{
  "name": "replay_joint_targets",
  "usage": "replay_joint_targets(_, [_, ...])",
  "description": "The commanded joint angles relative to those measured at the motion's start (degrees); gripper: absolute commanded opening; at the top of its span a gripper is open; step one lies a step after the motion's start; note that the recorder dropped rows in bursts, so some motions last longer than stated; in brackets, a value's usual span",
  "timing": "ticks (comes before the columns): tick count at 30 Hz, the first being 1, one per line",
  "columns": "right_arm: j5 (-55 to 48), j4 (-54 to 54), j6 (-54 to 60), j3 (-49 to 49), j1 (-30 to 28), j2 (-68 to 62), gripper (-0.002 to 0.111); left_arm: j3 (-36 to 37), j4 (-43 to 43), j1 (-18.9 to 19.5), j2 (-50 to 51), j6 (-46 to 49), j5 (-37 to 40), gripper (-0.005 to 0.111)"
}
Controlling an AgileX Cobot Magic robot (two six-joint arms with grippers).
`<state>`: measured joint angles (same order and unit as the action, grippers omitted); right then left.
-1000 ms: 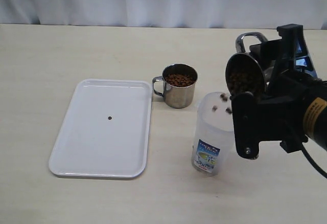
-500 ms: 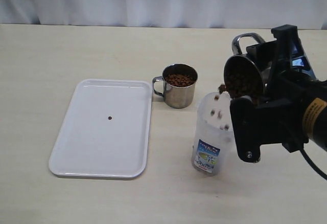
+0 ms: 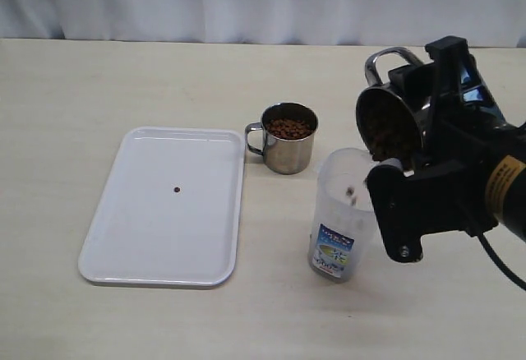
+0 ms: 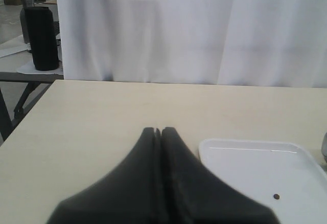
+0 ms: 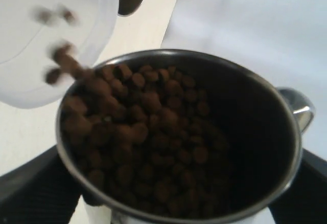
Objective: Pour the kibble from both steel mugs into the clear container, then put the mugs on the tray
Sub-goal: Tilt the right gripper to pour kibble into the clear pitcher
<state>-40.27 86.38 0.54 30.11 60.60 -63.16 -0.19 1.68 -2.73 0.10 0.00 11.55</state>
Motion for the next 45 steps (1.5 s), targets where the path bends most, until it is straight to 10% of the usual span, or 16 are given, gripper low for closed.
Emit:
replay_joint_targets(1, [-0.2, 2.79, 0.69, 0.19, 0.16, 0.08, 0.005, 0.19, -0.18, 0.06, -0.1, 0.0, -0.35, 0.0])
replay_joint_targets(45, [-0.08, 6.24, 10.38, 0.19, 0.16, 0.08, 0.005, 0.19, -0.18, 0.06, -0.1, 0.0, -0.35, 0.0])
